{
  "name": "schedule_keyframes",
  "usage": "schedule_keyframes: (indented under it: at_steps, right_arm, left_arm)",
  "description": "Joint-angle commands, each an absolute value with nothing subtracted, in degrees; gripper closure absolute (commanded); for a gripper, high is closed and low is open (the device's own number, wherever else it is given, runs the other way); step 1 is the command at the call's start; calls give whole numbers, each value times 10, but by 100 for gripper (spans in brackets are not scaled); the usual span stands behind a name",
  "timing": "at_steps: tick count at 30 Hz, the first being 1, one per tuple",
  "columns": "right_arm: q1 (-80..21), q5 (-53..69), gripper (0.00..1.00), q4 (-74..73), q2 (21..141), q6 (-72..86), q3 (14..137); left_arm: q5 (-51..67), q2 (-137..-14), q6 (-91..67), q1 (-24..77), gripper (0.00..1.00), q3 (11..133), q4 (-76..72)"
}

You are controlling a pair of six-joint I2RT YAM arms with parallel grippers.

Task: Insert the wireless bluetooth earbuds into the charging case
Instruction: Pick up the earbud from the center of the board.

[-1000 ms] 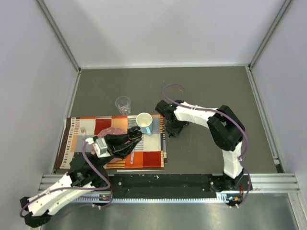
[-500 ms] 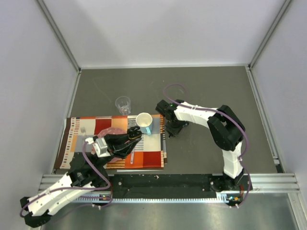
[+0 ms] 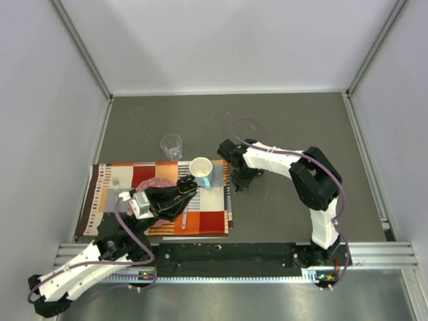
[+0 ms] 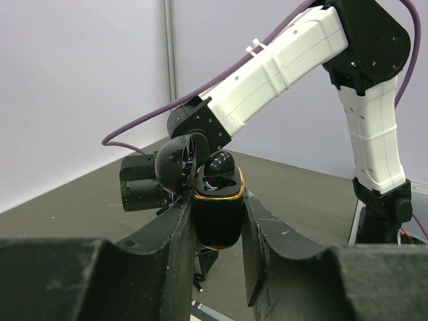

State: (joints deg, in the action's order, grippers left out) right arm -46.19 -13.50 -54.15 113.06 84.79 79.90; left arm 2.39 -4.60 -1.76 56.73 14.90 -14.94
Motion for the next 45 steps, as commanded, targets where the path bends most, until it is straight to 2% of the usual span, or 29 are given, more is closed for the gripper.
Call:
schedule_keyframes:
  at_steps: [1, 6, 14, 24, 31, 36, 45]
  right_arm:
    - [-457, -127, 89, -528, 1144, 862, 780]
    - [-457, -140, 100, -522, 1136, 848, 773]
    - [-462, -223, 100, -498, 1065, 817, 740]
    - [-547, -431, 100, -393, 803, 721, 641]
    - [-573, -438, 100, -217, 642, 619, 526]
    - [-589, -406, 100, -4, 540, 533, 432]
    - [-661, -370, 100, 119, 469, 403, 434]
  left_arm:
    - [18, -43, -16, 566, 100, 166, -164]
    - [18, -43, -18, 566, 100, 167, -164]
    - [17, -46, -19, 566, 100, 169, -165]
    - [6, -72, -26, 566, 100, 169, -190]
    - [13, -94, -34, 566, 100, 171, -204]
    - [15, -107, -38, 566, 100, 171, -217]
    - [30, -139, -45, 566, 100, 170, -247]
